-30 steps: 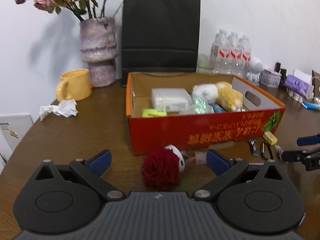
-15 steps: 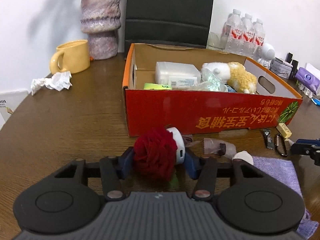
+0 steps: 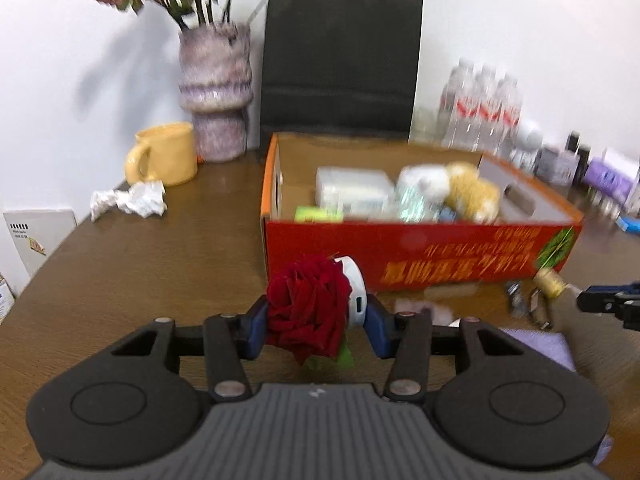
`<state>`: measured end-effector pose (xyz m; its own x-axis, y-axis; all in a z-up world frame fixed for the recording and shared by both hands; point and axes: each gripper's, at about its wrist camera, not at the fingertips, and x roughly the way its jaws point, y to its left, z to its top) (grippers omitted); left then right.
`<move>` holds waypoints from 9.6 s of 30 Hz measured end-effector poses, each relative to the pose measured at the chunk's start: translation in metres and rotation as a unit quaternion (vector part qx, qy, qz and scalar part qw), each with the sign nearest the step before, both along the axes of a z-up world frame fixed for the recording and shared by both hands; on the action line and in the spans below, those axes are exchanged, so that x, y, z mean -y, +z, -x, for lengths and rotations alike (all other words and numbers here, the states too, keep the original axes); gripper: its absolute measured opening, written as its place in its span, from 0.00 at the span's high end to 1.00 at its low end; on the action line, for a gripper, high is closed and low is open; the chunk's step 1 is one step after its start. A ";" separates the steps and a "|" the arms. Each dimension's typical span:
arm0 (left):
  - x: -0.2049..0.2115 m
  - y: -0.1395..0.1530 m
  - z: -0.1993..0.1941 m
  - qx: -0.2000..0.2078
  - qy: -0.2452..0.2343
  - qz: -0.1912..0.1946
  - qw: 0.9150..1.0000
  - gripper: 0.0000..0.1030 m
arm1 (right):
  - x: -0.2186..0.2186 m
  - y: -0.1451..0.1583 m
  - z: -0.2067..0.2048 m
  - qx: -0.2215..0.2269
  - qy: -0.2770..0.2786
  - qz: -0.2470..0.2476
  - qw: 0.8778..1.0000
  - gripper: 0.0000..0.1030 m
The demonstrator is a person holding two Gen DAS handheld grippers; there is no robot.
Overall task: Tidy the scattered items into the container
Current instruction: 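Place the rose and small bag into the cardboard box and open both tools, then grasp the small yellow box with the right tool while the left tool grasps a small item, then drop the yellow box and small item into the cardboard box, opening both tools, then move both tools back to the table and grasp the black carabiner with the right tool, then carry the carabiner into the cardboard box and open the right tool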
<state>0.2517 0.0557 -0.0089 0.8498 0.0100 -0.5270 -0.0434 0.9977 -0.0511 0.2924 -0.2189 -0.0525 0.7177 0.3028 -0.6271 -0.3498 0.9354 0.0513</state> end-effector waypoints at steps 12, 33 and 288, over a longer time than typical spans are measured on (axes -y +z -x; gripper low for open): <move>0.014 0.063 -0.049 0.065 -0.006 0.040 0.997 0.52 | -0.004 0.077 -0.041 0.077 -0.005 -0.051 0.996 0.85; 0.025 -0.004 -0.151 -0.062 0.008 0.030 0.998 0.51 | -0.048 0.020 -0.140 -0.032 -0.014 0.015 0.999 0.85; 0.031 0.027 -0.117 0.049 -0.014 0.004 0.999 0.00 | -0.048 0.034 -0.114 0.020 0.020 -0.020 0.999 0.14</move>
